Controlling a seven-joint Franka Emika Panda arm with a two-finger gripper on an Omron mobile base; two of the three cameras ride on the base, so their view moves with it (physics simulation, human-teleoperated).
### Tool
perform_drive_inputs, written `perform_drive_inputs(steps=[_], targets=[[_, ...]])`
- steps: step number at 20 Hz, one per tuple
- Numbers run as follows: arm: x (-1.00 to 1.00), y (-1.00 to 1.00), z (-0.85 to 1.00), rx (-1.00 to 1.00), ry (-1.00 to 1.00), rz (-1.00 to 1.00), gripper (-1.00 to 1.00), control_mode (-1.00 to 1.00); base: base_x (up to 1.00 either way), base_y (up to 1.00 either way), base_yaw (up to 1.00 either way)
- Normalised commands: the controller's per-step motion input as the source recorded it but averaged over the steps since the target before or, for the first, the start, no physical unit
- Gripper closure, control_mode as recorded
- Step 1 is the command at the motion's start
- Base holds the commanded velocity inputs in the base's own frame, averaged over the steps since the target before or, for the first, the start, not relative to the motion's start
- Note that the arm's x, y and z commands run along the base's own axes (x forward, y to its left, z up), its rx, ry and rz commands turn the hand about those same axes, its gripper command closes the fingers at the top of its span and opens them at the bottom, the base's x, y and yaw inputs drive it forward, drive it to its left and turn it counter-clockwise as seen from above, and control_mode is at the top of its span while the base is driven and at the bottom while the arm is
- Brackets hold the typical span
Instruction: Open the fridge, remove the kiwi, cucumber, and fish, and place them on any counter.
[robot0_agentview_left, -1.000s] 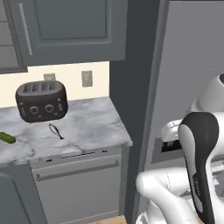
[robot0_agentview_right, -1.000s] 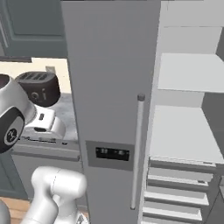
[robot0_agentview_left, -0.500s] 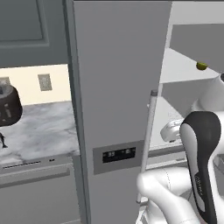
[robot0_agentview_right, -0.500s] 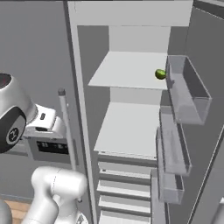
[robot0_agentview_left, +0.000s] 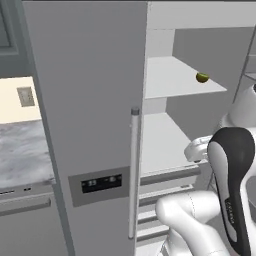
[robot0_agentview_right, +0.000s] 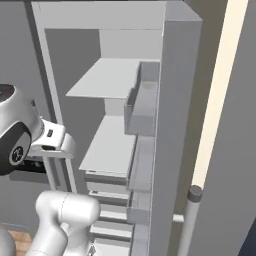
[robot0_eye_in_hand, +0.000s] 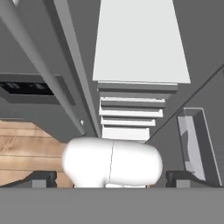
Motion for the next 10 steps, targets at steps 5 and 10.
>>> perform_drive_inputs(steps=[5,10], targets=[[0.0,0.0,0.0,0.0,0.0,0.0,-1.0,1.0,0.08,-0.02,-0.27],[0.0,0.0,0.0,0.0,0.0,0.0,-1.0,1.0,0.02,0.02,-0.42]])
